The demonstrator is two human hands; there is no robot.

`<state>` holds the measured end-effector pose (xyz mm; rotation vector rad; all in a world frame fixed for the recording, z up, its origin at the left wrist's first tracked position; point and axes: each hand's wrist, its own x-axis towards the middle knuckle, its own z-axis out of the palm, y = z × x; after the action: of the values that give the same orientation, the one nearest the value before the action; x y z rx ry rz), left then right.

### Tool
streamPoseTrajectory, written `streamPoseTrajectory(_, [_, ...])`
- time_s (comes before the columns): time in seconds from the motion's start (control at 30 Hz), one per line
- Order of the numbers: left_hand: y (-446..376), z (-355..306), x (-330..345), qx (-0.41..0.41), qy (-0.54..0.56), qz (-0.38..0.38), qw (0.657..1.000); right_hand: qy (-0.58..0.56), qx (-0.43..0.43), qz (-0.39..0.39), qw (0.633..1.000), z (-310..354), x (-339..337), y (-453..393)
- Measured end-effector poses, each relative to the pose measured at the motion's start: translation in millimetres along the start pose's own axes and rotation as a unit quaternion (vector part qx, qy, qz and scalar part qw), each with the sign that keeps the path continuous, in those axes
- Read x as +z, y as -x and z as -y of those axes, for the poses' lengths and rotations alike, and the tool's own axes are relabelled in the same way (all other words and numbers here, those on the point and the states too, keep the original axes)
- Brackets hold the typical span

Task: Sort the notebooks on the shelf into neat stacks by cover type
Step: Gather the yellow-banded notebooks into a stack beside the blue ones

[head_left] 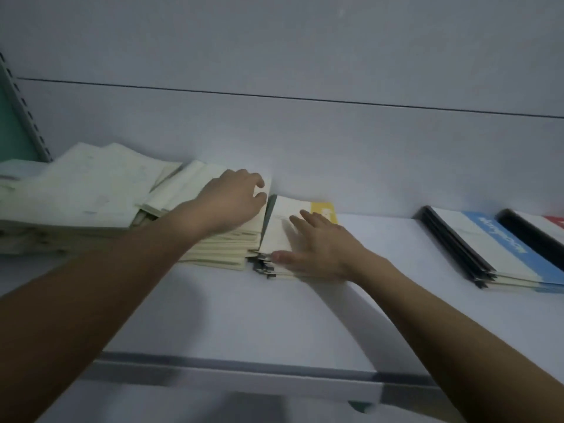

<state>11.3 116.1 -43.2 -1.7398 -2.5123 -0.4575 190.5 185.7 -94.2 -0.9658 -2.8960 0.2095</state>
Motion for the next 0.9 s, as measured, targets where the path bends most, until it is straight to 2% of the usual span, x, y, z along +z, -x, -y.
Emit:
streamPoseTrajectory(0.1, [8,13,-5,0.004,0.058,0.000,0.998,0.008,0.006,0.026,1.000,14,14,13])
streamPoseTrajectory(0.23, [12,16,-13,0.052,0.096,-0.071,0.991,0.042,-0.032,-0.032,0.998,23,15,59])
streamPoseTrajectory(0.3, [11,11,-17,0.049,0.142,-0.106,0.983,0.007,-0.019,0.016,1.000,17,6,68])
streamPoseTrajectory(0.33, [10,7,-18,0.045,0.167,-0.116,0.978,-0.052,-0.001,0.037,0.998,15,-3,68])
streamPoseTrajectory(0.37, [8,2,-20,0.041,0.192,-0.120,0.973,-0.124,0.016,0.022,0.992,13,-14,68])
streamPoseTrajectory(0.43, [5,-9,-26,0.030,0.234,-0.109,0.966,-0.217,0.054,-0.082,0.971,6,-35,63])
streamPoseTrajectory(0.5, [5,-18,-34,0.000,0.333,-0.038,0.942,-0.229,0.088,-0.177,0.953,4,-56,60])
streamPoseTrajectory(0.53, [6,-21,-40,-0.025,0.413,0.037,0.910,-0.213,0.093,-0.215,0.949,5,-64,58])
streamPoseTrajectory(0.57, [8,-23,-45,-0.046,0.500,0.128,0.855,-0.190,0.089,-0.244,0.947,9,-73,57])
streamPoseTrajectory(0.63, [13,-27,-52,-0.055,0.633,0.268,0.725,-0.142,0.043,-0.266,0.952,22,-85,53])
streamPoseTrajectory(0.67, [16,-29,-53,-0.052,0.680,0.289,0.672,-0.109,0.016,-0.267,0.957,29,-88,51])
streamPoseTrajectory(0.7, [19,-31,-55,-0.054,0.717,0.282,0.636,-0.074,-0.007,-0.266,0.961,35,-87,49])
streamPoseTrajectory(0.73, [22,-33,-57,-0.067,0.739,0.255,0.620,-0.041,-0.020,-0.260,0.964,39,-84,44])
streamPoseTrajectory(0.8, [27,-34,-59,-0.106,0.738,0.197,0.636,-0.039,-0.019,-0.214,0.976,38,-77,35])
streamPoseTrajectory(0.9, [30,-24,-59,-0.124,0.675,0.131,0.716,-0.164,0.048,-0.118,0.978,23,-68,26])
